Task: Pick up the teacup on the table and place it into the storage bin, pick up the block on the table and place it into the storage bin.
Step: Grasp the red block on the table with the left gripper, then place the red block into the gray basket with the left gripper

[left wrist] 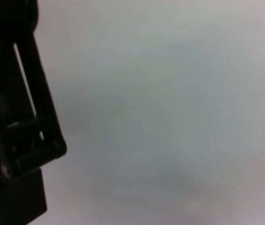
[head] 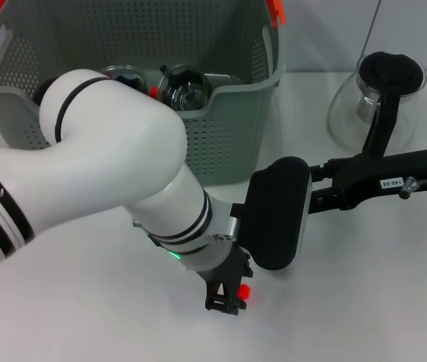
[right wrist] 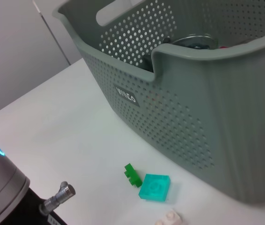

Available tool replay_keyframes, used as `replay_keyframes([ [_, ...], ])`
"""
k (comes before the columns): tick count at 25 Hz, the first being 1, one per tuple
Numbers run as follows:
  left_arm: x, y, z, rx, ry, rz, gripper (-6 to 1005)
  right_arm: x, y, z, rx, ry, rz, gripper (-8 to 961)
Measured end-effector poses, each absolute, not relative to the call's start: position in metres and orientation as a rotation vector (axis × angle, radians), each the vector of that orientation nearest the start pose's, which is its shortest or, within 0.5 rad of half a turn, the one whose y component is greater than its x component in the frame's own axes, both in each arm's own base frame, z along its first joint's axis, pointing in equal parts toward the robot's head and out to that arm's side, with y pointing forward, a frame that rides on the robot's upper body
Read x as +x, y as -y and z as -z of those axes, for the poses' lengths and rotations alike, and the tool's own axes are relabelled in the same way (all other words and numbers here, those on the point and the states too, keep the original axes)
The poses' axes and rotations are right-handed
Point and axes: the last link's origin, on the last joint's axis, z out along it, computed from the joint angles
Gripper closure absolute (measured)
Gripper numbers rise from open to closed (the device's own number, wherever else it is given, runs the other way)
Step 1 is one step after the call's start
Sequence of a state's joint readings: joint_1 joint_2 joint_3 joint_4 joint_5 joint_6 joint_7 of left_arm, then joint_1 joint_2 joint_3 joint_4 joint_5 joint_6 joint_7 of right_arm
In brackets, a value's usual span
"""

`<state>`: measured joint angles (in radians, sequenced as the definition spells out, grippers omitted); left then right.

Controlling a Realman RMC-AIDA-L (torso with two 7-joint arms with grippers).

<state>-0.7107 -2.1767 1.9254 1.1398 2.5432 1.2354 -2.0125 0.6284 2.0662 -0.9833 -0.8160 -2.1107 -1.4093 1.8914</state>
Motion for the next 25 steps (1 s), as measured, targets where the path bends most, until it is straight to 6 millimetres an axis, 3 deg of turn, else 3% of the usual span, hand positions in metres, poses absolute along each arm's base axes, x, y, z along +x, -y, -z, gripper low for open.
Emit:
replay_keyframes([
  [10, -0.139, -0.310, 0.138, -2.987, -0.410, -0.754, 618, 0.221, -0.369, 0.013, -2.795, -0.897, -0.313, 26],
  [19, -0.124, -0.307, 0.133, -3.014, -0.303, -0.683, 809, 0.222, -0.368, 0.013, -2.793, -0.900, -0.314, 26],
  [22, -0.109, -0.303, 0.116, -3.087, -0.142, -0.576, 809, 0.223, -0.368, 0.013, -2.792, -0.903, -0.313, 26],
  [25, -0.093, -0.295, 0.081, -3.261, 0.108, -0.332, 808, 0.225, -0.367, 0.012, -2.790, -0.906, -0.312, 26],
])
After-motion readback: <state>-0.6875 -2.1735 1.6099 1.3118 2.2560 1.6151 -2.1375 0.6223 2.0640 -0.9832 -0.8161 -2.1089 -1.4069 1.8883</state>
